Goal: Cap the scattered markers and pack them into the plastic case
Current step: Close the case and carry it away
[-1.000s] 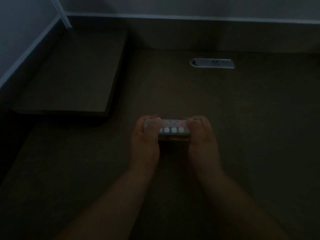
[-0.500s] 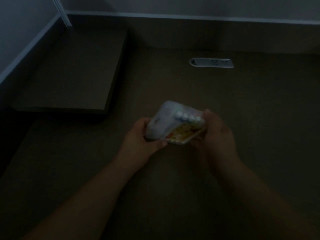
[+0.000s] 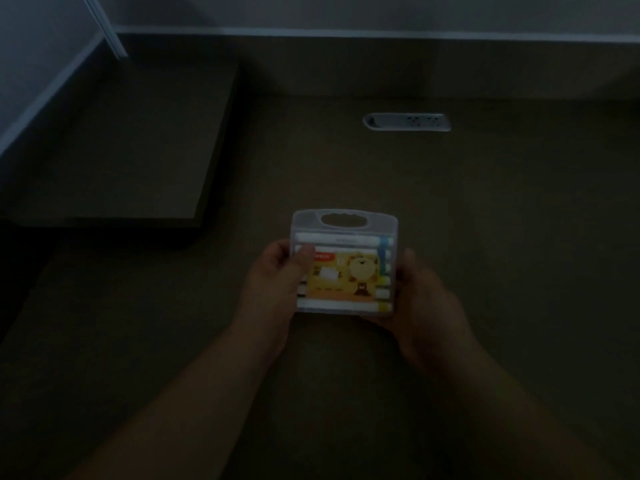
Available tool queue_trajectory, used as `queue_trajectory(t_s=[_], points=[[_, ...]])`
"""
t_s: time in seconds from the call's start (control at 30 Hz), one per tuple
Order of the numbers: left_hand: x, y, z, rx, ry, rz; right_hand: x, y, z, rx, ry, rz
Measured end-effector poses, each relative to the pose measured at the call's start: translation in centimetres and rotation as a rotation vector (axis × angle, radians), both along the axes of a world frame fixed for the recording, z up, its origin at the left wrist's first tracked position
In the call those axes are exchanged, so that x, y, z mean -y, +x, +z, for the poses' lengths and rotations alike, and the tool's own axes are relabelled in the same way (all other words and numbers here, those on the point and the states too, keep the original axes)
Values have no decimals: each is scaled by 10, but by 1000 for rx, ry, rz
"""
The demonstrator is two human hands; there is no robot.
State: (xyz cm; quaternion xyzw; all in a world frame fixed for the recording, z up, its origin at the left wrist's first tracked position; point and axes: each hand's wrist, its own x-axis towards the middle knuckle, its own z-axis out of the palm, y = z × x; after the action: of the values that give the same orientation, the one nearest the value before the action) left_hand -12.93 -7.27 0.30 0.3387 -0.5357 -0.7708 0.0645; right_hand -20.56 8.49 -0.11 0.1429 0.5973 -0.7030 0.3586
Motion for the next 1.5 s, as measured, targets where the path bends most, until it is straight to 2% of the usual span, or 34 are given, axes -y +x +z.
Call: queue_trajectory(t_s=[0.2,0.33,0.43,0.57,0.73,0.9,1.2,1.37,1.5], points=[[-21,-2,6,45,-90,25,-6,13,15,-199,133,-3],[-38,5,27,72,-125,5,-26,22,37,-253,158,26],[-54,11,65,31,-235,-88,-46,28,69,-303,151,6],[-80,1,141,-96,-370,-205,-79,23,141,-329,113,-45],[-128,-19,238,-250,-280,-234,-130,14,233,-475,15,-162],[-190,-17,299,-277,-267,-357,-197,37,294,-491,15,-254],[-298,-7,315,-223,-124,-630,-306,100,312,-440,115,-525],[-346,-5,313,-209,-30,-833,-341,134,310,-476,182,-721],[-376,3,307,-213,-11,-941,-358,160,305,-433,229,-864]])
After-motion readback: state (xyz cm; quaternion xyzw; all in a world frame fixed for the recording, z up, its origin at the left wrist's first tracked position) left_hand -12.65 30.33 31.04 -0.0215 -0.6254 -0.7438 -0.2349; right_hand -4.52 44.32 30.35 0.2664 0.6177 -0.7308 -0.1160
